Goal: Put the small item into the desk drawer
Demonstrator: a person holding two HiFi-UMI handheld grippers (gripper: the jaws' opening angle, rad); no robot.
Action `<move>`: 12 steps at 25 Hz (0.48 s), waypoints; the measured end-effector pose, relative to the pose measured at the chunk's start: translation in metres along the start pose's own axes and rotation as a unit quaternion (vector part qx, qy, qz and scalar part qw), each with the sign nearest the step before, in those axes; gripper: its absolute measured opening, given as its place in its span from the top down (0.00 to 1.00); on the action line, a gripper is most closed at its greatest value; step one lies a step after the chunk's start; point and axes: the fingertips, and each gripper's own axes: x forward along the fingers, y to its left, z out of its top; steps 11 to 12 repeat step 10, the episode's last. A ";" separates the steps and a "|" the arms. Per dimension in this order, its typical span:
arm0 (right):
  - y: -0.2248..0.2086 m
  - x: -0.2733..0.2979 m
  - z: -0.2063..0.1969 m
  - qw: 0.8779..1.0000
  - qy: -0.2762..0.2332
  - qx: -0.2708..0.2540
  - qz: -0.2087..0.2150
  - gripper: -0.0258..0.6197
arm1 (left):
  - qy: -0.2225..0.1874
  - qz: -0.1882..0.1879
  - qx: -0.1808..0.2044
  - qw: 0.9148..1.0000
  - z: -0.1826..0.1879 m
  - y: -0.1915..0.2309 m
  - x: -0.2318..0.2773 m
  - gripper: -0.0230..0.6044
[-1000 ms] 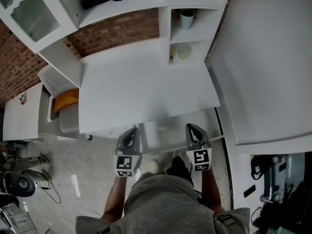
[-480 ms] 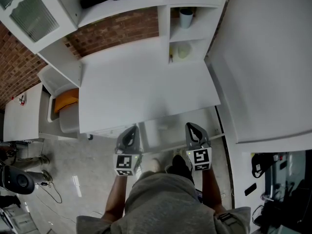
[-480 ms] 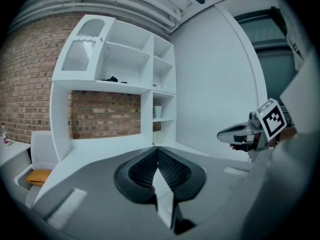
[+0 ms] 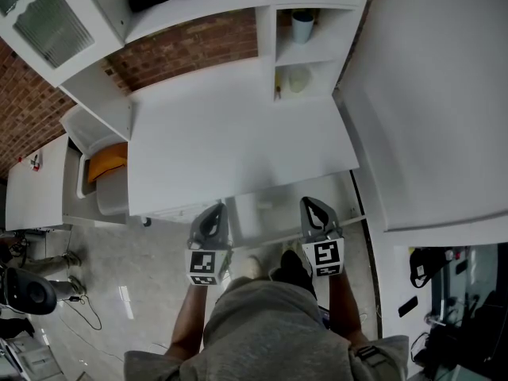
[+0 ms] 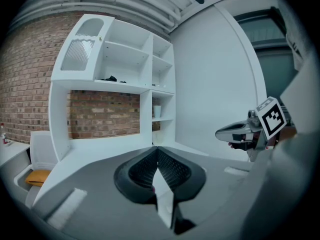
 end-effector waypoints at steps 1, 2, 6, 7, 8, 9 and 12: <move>0.000 0.000 0.000 1.000 0.000 0.000 0.000 0.96 | 0.000 0.000 0.000 1.000 0.000 0.000 0.000 0.94; 0.000 0.000 0.001 1.000 -0.001 0.000 0.000 0.96 | 0.001 -0.001 0.001 1.000 0.000 0.000 0.001 0.94; 0.000 -0.001 0.003 1.000 -0.001 0.000 0.000 0.96 | 0.001 -0.003 0.003 1.000 0.001 -0.001 0.000 0.94; 0.000 -0.001 0.003 1.000 -0.001 0.000 0.001 0.96 | 0.001 -0.003 0.003 1.000 0.001 -0.002 0.000 0.94; 0.000 -0.001 0.002 1.000 -0.001 -0.001 0.001 0.96 | 0.001 -0.003 0.003 1.000 0.001 -0.002 0.000 0.94; 0.000 -0.001 0.002 1.000 0.000 -0.001 0.001 0.96 | 0.001 -0.003 0.004 1.000 0.000 -0.003 0.000 0.94; 0.001 -0.001 0.002 1.000 0.000 -0.001 0.002 0.96 | 0.001 -0.004 0.004 1.000 0.000 -0.003 0.001 0.94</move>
